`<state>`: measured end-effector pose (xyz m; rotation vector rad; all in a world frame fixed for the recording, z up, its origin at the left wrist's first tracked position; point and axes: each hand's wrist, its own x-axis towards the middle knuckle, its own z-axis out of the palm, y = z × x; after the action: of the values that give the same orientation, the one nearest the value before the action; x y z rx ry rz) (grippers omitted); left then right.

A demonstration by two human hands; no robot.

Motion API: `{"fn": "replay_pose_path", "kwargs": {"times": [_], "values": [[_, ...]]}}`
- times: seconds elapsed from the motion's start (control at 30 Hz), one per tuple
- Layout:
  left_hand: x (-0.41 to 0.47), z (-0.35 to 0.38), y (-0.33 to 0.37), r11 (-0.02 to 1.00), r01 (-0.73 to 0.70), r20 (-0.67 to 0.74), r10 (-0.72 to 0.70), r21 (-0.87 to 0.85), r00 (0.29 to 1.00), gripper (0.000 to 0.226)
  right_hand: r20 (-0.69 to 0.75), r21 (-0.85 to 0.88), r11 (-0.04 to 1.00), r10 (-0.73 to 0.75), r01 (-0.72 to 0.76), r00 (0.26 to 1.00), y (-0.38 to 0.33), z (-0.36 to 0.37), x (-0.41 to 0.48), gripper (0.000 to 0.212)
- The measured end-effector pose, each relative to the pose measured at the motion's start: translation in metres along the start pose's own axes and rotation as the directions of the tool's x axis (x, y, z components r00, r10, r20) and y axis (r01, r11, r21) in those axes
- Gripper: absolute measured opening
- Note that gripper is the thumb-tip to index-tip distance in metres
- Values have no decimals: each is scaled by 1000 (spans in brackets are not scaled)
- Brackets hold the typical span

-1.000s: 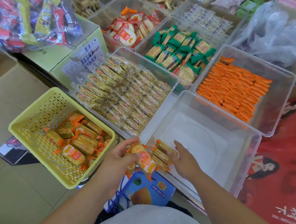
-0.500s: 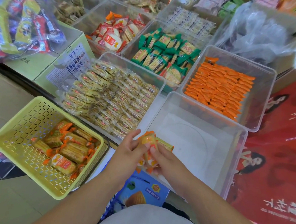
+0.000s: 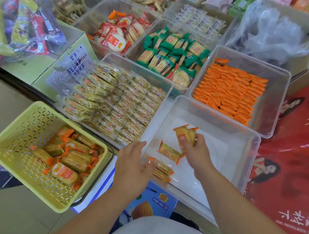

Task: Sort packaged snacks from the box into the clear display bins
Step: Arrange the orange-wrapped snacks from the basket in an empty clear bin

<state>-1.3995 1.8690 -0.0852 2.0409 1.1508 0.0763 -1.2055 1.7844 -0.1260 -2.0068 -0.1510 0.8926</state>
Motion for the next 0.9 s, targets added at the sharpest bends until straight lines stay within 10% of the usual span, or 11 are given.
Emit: {"fn": "replay_pose_path", "kwargs": {"times": [0.17,0.37,0.47,0.7,0.9], "values": [[-6,2,-13,992,-66,21,64,110,998,59,18,-670,730,-162,132,987,35,-1,62,49],[-11,6,-27,997,-83,89,82,11,993,53,214,-871,390,-245,298,946,47,15,74,53],[-11,8,-31,995,-93,97,97,-40,991,54,314,-832,417,-192,367,930,47,21,68,53],[-9,11,-39,996,-66,133,73,-55,988,64,471,-484,857,83,178,878,37,23,58,37],[-12,13,-41,993,-74,136,86,-91,987,66,402,-615,729,-40,302,915,49,34,42,40]]}}
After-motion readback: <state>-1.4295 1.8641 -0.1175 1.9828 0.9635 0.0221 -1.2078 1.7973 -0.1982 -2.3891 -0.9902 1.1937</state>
